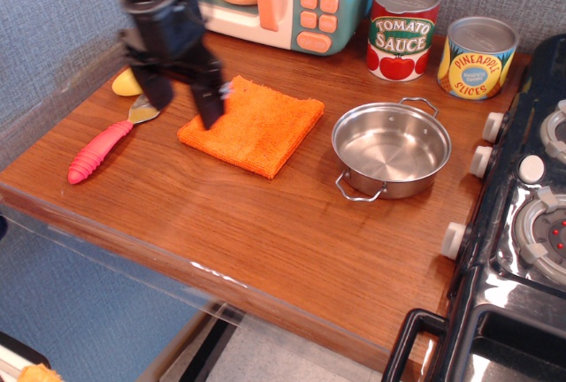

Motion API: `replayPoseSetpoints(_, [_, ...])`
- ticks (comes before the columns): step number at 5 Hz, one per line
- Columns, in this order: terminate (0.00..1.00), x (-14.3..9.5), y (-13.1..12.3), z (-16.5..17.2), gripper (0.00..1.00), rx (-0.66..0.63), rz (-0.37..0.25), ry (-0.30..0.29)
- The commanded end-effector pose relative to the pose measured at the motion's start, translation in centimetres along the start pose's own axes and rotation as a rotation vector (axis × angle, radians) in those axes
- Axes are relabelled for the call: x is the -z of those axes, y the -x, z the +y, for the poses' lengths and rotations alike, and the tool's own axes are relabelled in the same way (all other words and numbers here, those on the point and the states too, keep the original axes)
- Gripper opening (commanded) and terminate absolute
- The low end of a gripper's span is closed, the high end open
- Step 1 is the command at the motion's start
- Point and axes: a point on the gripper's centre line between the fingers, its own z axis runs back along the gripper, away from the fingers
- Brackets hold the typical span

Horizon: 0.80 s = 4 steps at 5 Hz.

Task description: Move the towel to right of spoon but middle of table

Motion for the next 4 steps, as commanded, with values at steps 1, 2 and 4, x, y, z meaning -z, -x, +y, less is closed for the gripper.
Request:
replayPoseSetpoints(1, [0.0, 2.4, -5.9, -1.4, 1.0, -0.004, -0.009, -0.032])
replayPoseSetpoints(2, [0.0, 3.9, -7.1, -2.2, 1.0, 0.012, 0.0, -0.051])
replayPoseSetpoints(4, [0.0, 6.6, -6.6, -1.8, 1.0, 0.006, 0.071, -0.086])
